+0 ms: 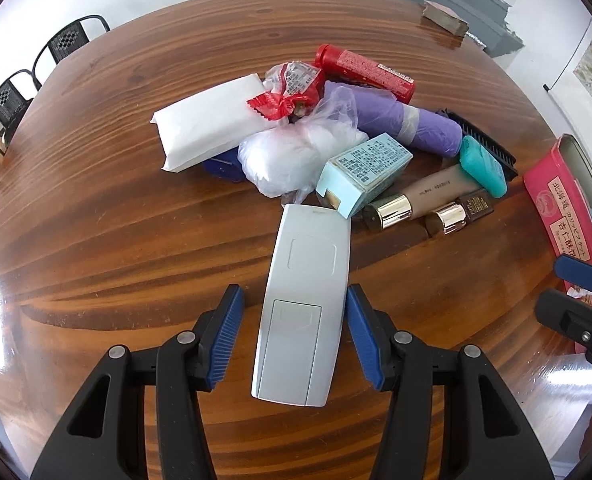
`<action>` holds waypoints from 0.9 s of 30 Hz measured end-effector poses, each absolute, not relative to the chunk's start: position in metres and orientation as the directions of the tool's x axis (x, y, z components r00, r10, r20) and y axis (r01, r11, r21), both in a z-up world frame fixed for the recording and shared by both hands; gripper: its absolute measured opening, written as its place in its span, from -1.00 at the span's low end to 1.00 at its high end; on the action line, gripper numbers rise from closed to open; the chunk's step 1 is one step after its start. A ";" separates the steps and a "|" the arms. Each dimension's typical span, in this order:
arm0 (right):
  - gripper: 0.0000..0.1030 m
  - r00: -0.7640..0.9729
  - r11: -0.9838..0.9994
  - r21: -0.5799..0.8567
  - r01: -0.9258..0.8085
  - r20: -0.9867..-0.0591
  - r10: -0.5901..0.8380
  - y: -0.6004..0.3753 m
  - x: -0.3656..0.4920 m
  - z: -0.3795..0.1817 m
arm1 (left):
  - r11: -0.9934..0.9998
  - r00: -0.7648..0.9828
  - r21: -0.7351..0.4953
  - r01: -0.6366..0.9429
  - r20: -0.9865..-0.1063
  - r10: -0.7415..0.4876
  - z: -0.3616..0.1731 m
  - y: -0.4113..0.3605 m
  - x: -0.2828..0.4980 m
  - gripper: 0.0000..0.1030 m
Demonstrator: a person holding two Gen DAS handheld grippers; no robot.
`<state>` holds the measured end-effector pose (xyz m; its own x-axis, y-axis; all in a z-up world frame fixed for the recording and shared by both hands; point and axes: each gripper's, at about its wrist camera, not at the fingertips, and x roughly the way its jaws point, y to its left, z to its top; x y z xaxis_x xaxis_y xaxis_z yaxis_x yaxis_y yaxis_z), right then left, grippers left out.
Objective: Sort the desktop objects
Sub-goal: 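Grasp the white plastic case with the left tool, then grasp the brown Estee Lauder bottle with the right tool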
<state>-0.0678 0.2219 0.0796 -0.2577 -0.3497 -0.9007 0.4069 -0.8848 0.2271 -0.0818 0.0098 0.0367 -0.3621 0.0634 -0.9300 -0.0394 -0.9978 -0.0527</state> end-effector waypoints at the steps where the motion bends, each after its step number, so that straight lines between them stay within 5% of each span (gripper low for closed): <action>1: 0.52 -0.257 -0.885 0.224 0.408 -0.902 -0.347 0.220 -0.070 0.078 | -0.997 -0.363 -0.061 -0.037 -0.929 0.070 0.037 0.009 -0.081 -0.09; 27: 0.52 -0.298 -0.882 0.106 0.459 -0.917 -0.265 0.160 -0.111 0.049 | -0.987 -0.387 -0.155 0.039 -0.913 0.128 0.068 -0.013 -0.058 -0.17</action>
<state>-0.1109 0.1596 0.0488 -0.2982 -0.2651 -0.9170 0.4591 -0.8821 0.1057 -0.0580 -0.0134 0.0679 -0.3867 0.1284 -0.9132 0.0386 -0.9871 -0.1551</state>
